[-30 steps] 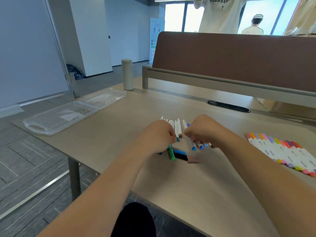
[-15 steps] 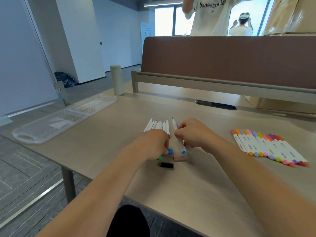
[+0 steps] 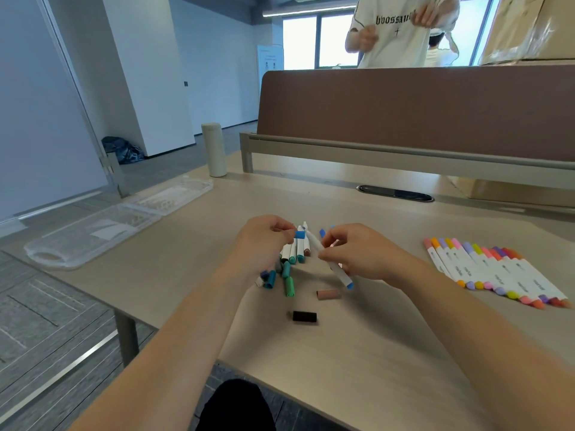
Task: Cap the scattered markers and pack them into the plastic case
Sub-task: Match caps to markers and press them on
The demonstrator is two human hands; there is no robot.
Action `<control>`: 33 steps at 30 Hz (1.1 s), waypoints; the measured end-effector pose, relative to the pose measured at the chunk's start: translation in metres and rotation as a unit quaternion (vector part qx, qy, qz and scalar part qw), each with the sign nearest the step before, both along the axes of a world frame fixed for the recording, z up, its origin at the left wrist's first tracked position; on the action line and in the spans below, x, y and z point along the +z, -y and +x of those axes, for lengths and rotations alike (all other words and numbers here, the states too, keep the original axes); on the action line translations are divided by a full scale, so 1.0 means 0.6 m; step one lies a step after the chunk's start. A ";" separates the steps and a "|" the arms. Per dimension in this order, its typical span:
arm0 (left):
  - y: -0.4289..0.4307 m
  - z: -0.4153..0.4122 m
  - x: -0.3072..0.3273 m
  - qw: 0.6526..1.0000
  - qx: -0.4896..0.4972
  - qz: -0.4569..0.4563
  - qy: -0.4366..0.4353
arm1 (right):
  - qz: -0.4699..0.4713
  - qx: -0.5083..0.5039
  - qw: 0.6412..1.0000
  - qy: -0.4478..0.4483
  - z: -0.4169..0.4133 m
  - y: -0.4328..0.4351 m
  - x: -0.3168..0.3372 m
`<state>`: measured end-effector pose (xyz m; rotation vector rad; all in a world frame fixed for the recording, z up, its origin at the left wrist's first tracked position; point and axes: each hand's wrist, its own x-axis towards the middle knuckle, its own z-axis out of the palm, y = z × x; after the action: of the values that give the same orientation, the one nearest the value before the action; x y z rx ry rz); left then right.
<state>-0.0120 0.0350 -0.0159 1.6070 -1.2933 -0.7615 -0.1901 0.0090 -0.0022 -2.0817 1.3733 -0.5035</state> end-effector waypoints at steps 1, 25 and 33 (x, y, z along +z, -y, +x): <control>0.002 0.001 -0.001 1.000 0.007 0.004 -0.018 | 0.003 0.004 1.000 -0.001 -0.002 0.000 0.001; -0.008 -0.002 0.014 1.000 -0.005 -0.011 -0.003 | -0.001 0.055 0.997 -0.046 0.007 -0.003 0.010; -0.006 -0.020 0.002 0.996 0.070 -0.059 -0.018 | -0.020 0.060 0.998 -0.027 0.009 -0.011 0.016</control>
<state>-0.0239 0.0388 -0.0150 1.5634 -1.1647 -0.6134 -0.1846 0.0154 0.0075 -2.2101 1.2696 -0.4306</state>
